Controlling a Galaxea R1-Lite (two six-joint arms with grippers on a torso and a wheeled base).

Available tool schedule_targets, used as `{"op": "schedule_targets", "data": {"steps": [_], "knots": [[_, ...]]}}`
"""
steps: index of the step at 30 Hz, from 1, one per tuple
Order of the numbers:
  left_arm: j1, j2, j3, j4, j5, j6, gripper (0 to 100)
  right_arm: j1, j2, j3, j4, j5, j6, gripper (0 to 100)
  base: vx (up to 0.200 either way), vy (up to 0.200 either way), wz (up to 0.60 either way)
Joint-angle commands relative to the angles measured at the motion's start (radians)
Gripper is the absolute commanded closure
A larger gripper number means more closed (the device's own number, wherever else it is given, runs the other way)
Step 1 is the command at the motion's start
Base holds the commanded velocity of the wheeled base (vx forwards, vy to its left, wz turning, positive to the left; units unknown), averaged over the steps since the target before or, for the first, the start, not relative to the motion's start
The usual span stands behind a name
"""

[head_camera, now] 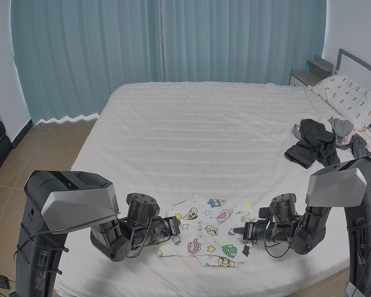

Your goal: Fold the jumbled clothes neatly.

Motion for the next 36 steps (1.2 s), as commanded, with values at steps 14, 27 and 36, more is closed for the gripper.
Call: {"op": "schedule_targets", "data": {"steps": [14, 27, 36], "knots": [[0.023, -0.03, 0.003, 0.002, 0.062, -0.02, 100, 0.0, 0.006, -0.022, -0.043, 0.0, -0.001, 100, 0.0, 0.129, 0.0], [0.023, -0.041, 0.055, -0.001, 0.066, -0.003, 100, 0.008, 0.008, -0.041, -0.043, -0.003, 0.0, 100, 0.0, 0.2, 0.0], [0.024, -0.041, 0.072, -0.003, 0.104, -0.003, 100, 0.021, 0.008, -0.059, -0.043, -0.006, 0.0, 100, 0.0, 0.2, 0.0]]}}
